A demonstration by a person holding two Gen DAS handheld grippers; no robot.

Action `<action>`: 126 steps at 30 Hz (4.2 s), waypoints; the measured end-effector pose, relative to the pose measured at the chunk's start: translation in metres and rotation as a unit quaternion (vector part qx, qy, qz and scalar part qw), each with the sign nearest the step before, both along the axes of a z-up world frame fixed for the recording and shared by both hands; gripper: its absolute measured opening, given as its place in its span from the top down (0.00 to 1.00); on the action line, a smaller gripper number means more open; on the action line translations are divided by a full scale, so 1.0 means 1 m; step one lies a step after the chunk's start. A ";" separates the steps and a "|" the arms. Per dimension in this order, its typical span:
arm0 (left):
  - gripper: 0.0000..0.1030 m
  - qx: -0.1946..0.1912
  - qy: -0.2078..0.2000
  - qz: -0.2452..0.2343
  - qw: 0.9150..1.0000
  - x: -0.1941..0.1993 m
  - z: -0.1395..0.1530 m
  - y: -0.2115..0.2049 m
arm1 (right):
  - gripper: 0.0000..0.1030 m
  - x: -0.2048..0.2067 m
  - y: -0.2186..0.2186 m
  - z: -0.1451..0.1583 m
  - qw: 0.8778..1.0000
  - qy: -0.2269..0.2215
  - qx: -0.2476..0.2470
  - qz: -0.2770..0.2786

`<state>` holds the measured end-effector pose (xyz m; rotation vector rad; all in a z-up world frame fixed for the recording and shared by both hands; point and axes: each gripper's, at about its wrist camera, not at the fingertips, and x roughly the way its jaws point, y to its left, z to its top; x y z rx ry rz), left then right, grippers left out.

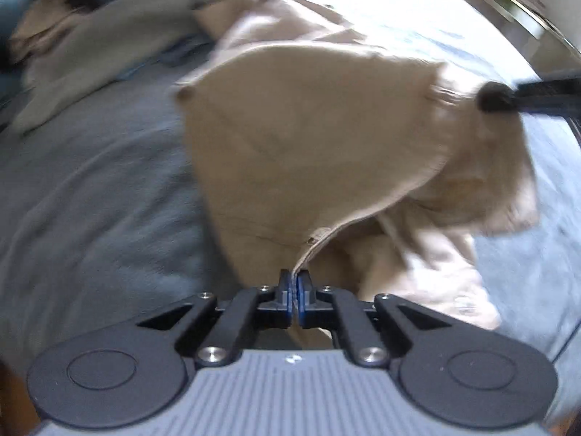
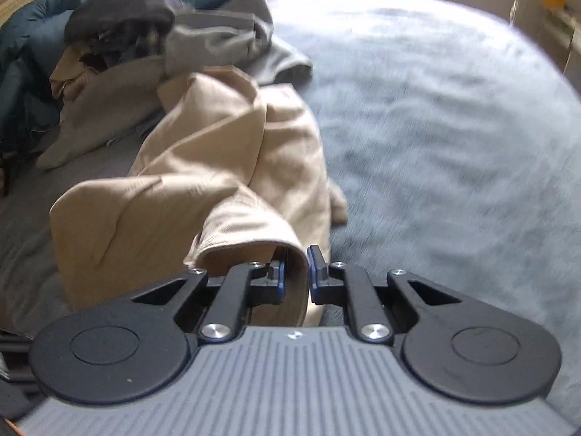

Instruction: Fold clothes

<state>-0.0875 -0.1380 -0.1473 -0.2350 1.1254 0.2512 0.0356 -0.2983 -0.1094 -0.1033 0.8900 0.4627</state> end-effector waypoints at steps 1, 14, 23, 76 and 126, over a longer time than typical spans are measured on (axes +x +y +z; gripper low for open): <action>0.91 -0.008 0.002 -0.001 1.000 -0.001 -0.002 0.000 | 0.90 -0.001 0.000 0.001 1.000 -0.002 0.003 0.006; 0.86 -0.025 0.017 0.044 0.999 0.003 -0.044 -0.005 | 0.86 0.011 0.024 -0.020 0.998 0.028 -0.032 0.040; 0.96 -0.033 -0.021 0.052 0.998 -0.029 0.012 0.058 | 0.97 -0.012 0.033 0.020 0.996 -0.032 -0.072 -0.033; 0.96 -0.078 -0.506 -0.099 0.853 0.004 0.511 -0.087 | 0.97 -0.003 -0.205 0.572 0.814 -0.579 0.023 0.017; 0.60 -0.196 -0.142 0.011 0.970 -0.091 0.200 0.361 | 0.45 0.007 0.067 0.177 0.982 0.048 0.178 0.031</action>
